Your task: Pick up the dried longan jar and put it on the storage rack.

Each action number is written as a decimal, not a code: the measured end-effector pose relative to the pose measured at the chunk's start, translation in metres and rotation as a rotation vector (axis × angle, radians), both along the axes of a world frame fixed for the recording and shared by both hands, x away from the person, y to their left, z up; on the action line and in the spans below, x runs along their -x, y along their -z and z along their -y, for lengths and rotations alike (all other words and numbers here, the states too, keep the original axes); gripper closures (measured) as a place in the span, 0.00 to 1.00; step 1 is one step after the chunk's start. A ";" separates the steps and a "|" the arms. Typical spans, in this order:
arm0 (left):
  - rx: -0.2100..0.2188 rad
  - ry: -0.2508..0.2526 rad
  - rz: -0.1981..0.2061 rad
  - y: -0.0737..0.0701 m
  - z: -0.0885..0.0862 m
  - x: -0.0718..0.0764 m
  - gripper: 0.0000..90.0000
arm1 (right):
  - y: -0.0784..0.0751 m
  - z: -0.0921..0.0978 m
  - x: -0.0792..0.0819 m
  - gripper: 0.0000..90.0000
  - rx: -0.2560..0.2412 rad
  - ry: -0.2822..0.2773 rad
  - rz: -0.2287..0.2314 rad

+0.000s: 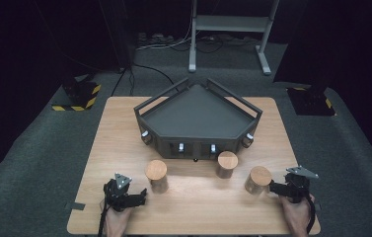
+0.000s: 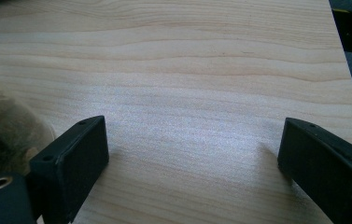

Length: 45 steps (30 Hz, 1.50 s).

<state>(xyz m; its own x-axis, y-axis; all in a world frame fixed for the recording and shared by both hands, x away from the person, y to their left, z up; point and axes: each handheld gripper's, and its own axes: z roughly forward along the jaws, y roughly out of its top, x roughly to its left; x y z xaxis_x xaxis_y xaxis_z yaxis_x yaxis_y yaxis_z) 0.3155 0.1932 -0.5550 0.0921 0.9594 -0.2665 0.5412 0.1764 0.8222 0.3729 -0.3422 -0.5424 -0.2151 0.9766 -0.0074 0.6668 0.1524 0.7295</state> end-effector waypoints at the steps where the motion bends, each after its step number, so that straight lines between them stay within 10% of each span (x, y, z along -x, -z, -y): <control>1: -0.002 0.010 -0.007 0.000 -0.001 0.002 0.00 | 0.000 0.000 0.000 0.09 0.000 0.000 0.000; 20: 0.058 0.144 0.003 -0.009 0.021 0.022 0.01 | 0.000 0.000 0.000 0.09 0.000 0.000 0.001; 45: 0.161 0.175 0.059 -0.018 0.055 -0.003 0.03 | 0.000 0.000 0.000 0.10 0.000 0.000 0.001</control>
<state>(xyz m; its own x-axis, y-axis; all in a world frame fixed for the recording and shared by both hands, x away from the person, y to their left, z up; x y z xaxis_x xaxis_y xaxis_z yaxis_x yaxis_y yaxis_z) 0.3181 0.1385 -0.5365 0.2735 0.8729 -0.4040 0.5266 0.2156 0.8223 0.3725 -0.3421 -0.5424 -0.2151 0.9766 -0.0072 0.6661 0.1520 0.7302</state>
